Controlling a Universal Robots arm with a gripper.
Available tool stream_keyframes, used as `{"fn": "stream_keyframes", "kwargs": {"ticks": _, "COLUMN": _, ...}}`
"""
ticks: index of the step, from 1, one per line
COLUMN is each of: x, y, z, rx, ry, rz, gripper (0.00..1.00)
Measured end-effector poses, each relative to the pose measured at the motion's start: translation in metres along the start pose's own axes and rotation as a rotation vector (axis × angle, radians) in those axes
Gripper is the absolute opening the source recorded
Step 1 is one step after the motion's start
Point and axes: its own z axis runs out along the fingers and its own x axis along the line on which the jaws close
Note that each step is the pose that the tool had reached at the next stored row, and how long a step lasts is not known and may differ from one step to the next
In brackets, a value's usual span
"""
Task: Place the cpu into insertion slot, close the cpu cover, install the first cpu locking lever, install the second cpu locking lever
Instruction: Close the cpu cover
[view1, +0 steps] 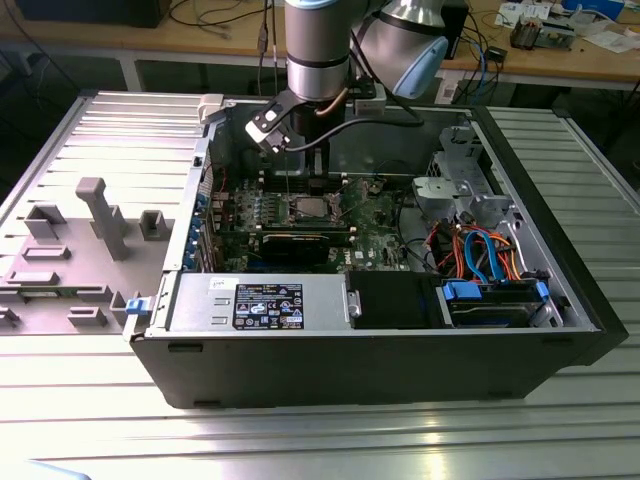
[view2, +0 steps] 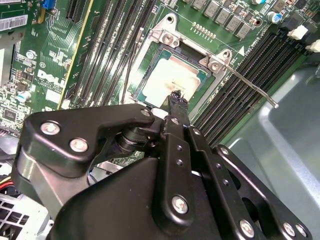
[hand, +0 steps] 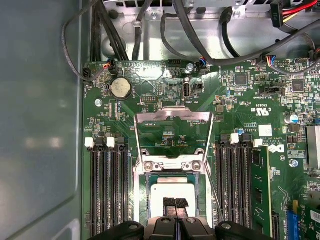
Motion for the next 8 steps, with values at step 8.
{"fn": "stream_keyframes", "kwargs": {"ticks": 8, "x": 0.0, "y": 0.0004, "z": -0.0066, "rx": 0.0, "ry": -0.0001, "rz": 0.0, "gripper": 0.11}}
